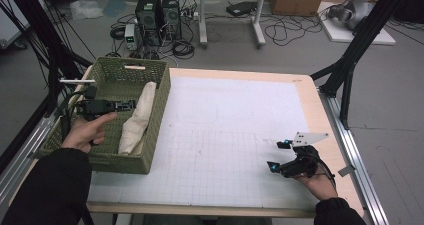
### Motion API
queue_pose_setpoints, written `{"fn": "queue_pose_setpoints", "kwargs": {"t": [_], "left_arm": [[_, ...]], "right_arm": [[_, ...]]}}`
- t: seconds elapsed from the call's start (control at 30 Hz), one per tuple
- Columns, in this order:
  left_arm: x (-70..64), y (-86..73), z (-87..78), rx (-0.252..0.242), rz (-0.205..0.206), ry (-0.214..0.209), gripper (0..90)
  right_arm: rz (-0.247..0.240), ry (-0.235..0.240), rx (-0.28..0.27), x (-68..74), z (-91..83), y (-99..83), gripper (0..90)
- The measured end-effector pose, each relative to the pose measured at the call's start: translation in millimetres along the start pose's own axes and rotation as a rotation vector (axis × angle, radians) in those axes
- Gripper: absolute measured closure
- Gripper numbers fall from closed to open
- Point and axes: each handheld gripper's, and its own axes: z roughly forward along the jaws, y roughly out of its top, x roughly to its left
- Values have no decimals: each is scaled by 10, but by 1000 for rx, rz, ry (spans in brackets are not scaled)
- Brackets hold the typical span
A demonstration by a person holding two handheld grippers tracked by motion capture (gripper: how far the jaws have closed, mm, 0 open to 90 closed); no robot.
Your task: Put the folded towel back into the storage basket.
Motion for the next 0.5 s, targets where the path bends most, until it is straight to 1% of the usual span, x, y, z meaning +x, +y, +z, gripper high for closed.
{"fn": "queue_pose_setpoints", "kwargs": {"t": [0.03,0.07,0.1,0.13,0.33,0.43,0.5], "left_arm": [[3,1,-4,2,1,-10,329],[-4,-1,-9,-6,17,6,331],[-1,0,-13,-6,23,16,337],[8,1,-12,-5,14,10,352],[9,7,-21,-1,14,-13,343],[-3,8,-11,1,14,-3,337],[-23,6,-1,0,17,-15,335]], "right_arm": [[-2,-2,-1,-3,2,0,115],[-3,-2,-1,-3,4,0,115],[-2,-1,1,0,3,0,115],[-4,-2,2,-2,5,0,115],[-1,2,9,0,17,0,115],[-5,4,12,-3,23,-1,115],[-6,4,11,-2,23,0,115]]}}
